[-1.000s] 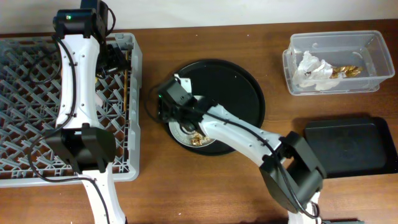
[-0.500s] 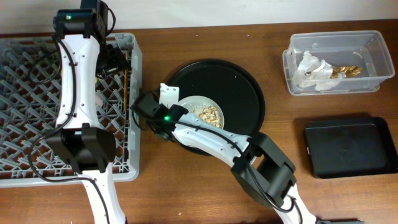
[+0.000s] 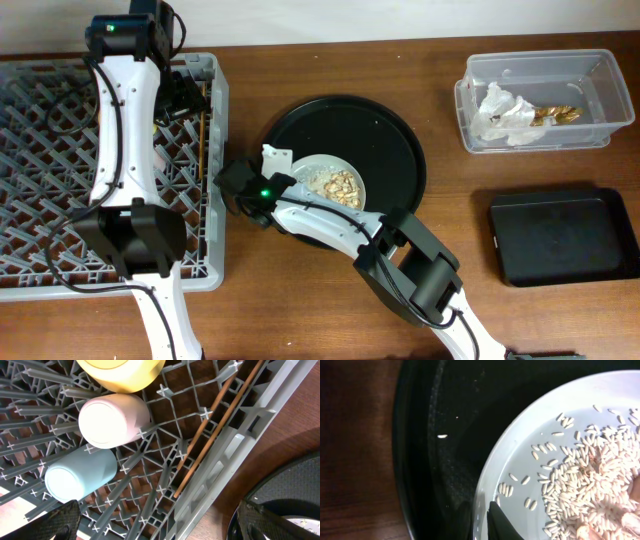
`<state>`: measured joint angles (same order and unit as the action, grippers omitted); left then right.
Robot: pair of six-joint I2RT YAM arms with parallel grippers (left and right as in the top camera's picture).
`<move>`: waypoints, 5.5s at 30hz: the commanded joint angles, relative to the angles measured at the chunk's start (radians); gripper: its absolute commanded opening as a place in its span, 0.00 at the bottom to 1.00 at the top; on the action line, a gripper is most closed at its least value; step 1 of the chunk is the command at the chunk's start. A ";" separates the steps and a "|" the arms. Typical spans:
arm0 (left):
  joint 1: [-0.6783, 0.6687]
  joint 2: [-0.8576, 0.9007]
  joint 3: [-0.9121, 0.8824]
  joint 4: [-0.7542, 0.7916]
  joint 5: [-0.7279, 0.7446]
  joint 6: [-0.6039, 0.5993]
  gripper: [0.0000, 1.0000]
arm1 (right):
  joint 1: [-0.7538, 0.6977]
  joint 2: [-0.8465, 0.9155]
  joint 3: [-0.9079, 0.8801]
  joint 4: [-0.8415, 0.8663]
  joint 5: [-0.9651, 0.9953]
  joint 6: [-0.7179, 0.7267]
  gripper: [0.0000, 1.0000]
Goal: Sort waste into correct bins and load items into the dishwasher rack
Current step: 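Reach the right gripper to the white plate and grasp its rim, then lift the plate and tip the food scraps onto the black tray, then carry the empty plate back and set it on the round tray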
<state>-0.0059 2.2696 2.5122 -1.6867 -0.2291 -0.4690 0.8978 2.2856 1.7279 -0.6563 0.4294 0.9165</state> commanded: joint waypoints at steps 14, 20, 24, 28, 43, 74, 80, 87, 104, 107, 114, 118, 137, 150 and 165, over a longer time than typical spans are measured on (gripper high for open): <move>0.000 0.004 -0.002 -0.001 -0.011 -0.009 0.99 | -0.006 0.048 0.206 -0.227 0.110 0.004 0.04; 0.000 0.004 -0.002 -0.001 -0.011 -0.009 0.99 | -0.050 0.047 0.274 -0.378 0.186 0.001 0.04; 0.000 0.004 -0.002 -0.001 -0.011 -0.009 0.99 | -0.084 0.047 0.274 -0.454 0.216 -0.003 0.04; 0.000 0.004 -0.002 -0.001 -0.011 -0.009 0.99 | -0.100 0.047 0.274 -0.533 0.277 -0.003 0.04; 0.000 0.004 -0.002 -0.001 -0.011 -0.009 0.99 | -0.322 -0.149 0.274 -0.899 0.294 0.245 0.04; 0.000 0.004 -0.002 -0.001 -0.011 -0.009 0.99 | -1.201 -0.360 0.263 -0.764 -0.225 -0.158 0.04; 0.000 0.004 -0.002 -0.001 -0.011 -0.009 0.99 | -1.202 -0.360 0.127 -0.697 -0.268 -0.162 0.04; 0.000 0.004 -0.002 -0.001 -0.011 -0.009 0.99 | -1.216 -0.360 0.105 -0.673 -0.381 -0.232 0.04; 0.000 0.004 -0.002 -0.001 -0.011 -0.009 0.99 | -1.439 -0.360 0.061 -0.698 -0.846 -0.472 0.04; 0.000 0.004 -0.002 -0.001 -0.011 -0.009 0.99 | -1.475 -0.360 0.061 -0.713 -0.888 -0.500 0.04; 0.000 0.004 -0.002 -0.001 -0.011 -0.009 0.99 | -1.566 -0.360 0.061 -0.789 -1.055 -0.546 0.04; 0.000 0.004 -0.002 -0.001 -0.011 -0.009 0.99 | -1.630 -0.360 0.061 -0.822 -1.138 -0.613 0.04; 0.000 0.004 -0.002 -0.001 -0.011 -0.009 0.99 | -1.732 -0.349 0.055 -0.923 -1.431 -0.814 0.04; 0.000 0.004 -0.002 -0.001 -0.011 -0.009 0.99 | -1.741 -0.336 0.055 -1.013 -1.577 -0.999 0.04; 0.000 0.004 -0.002 -0.001 -0.011 -0.009 0.99 | -0.951 -0.642 0.055 -0.684 -0.773 -0.748 0.04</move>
<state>-0.0059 2.2696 2.5122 -1.6871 -0.2295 -0.4690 -0.2428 1.6653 1.7809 -1.3956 -0.7288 -0.0494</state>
